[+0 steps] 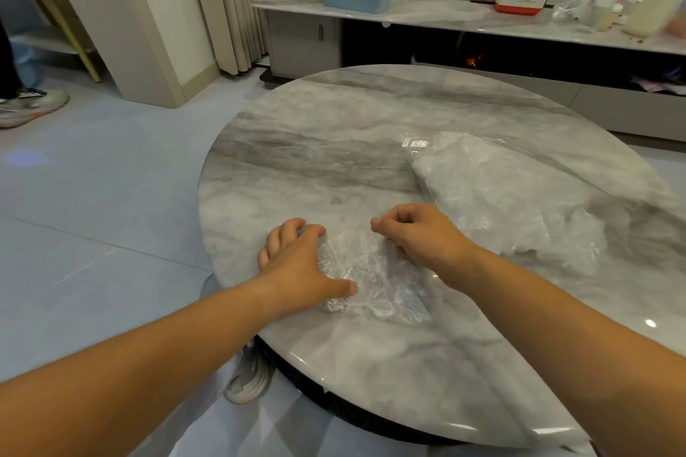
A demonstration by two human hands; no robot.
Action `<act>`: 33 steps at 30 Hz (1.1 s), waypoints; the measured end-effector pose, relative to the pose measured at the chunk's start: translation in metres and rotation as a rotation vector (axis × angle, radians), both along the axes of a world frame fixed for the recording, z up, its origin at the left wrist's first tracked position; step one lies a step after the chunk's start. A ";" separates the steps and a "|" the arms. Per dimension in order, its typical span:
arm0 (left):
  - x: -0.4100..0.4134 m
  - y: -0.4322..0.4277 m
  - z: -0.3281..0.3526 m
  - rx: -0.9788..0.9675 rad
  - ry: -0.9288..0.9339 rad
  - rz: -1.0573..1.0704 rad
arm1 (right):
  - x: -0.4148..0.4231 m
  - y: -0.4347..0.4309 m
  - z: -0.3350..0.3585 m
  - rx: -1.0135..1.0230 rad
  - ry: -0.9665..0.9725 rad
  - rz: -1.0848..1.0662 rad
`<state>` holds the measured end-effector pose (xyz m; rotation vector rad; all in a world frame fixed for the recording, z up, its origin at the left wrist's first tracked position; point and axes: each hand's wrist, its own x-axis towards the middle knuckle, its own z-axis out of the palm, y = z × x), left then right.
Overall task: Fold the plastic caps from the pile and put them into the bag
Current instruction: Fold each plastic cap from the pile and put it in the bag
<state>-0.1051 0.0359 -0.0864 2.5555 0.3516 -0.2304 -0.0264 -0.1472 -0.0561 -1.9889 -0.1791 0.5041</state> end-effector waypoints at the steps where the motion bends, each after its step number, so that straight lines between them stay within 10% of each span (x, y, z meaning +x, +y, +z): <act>1: 0.000 0.000 0.000 -0.002 -0.001 0.001 | 0.001 0.001 0.001 0.015 -0.003 0.000; 21: -0.001 0.001 -0.001 0.008 -0.010 0.001 | -0.020 -0.008 0.004 0.125 -0.244 0.134; 28: -0.002 0.014 0.012 -0.076 0.017 -0.033 | -0.048 -0.030 -0.015 -0.215 -0.794 0.511; 33: -0.003 0.034 0.027 -0.252 0.126 -0.070 | -0.068 -0.036 -0.029 -0.384 -0.774 0.683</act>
